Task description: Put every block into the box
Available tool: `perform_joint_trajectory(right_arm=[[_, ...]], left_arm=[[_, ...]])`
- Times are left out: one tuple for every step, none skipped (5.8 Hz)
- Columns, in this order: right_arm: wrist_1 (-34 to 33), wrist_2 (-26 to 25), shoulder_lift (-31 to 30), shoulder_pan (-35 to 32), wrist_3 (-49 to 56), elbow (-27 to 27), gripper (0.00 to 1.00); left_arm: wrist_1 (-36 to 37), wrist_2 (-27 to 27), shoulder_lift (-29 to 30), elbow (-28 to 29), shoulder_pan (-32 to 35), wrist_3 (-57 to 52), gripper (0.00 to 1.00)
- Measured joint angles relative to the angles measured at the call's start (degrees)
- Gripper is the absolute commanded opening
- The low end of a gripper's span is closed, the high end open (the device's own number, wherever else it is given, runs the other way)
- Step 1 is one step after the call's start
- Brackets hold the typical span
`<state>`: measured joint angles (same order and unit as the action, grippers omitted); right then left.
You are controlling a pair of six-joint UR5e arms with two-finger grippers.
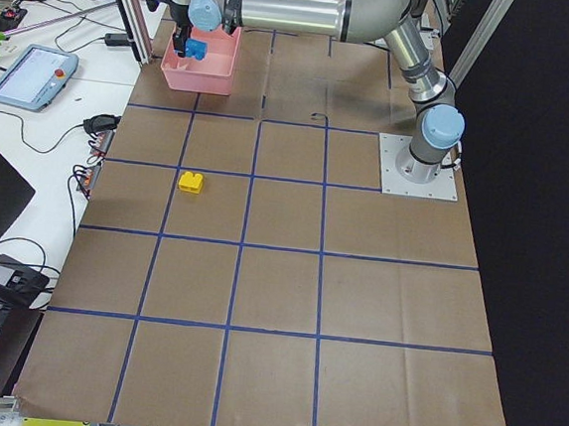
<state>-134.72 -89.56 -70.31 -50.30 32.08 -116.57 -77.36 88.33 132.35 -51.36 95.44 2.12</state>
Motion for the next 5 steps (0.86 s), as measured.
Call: perform_joint_trajectory(right_arm=[[0.1,0.0,0.0,0.0,0.0,0.2,0.46],[0.1,0.0,0.0,0.0,0.1,0.4,0.42],[0.2,0.0,0.0,0.0,0.0,0.5,0.42],[0.2,0.0,0.0,0.0,-0.1,0.6,0.42],[0.2,0.0,-0.1,0.0,-0.2,0.7,0.40]], left_arm=[[0.7,0.0,1.9,0.0,1.4,1.0,0.40],[1.4,0.1,3.5,-0.3,2.5,1.6,0.40],[1.7,0.1,4.6,-0.6,3.7,2.8,0.41],[2.4,0.0,5.3,-1.1,4.6,4.1,0.49],[3.3,0.1,5.7,-1.5,5.1,4.9,0.61]])
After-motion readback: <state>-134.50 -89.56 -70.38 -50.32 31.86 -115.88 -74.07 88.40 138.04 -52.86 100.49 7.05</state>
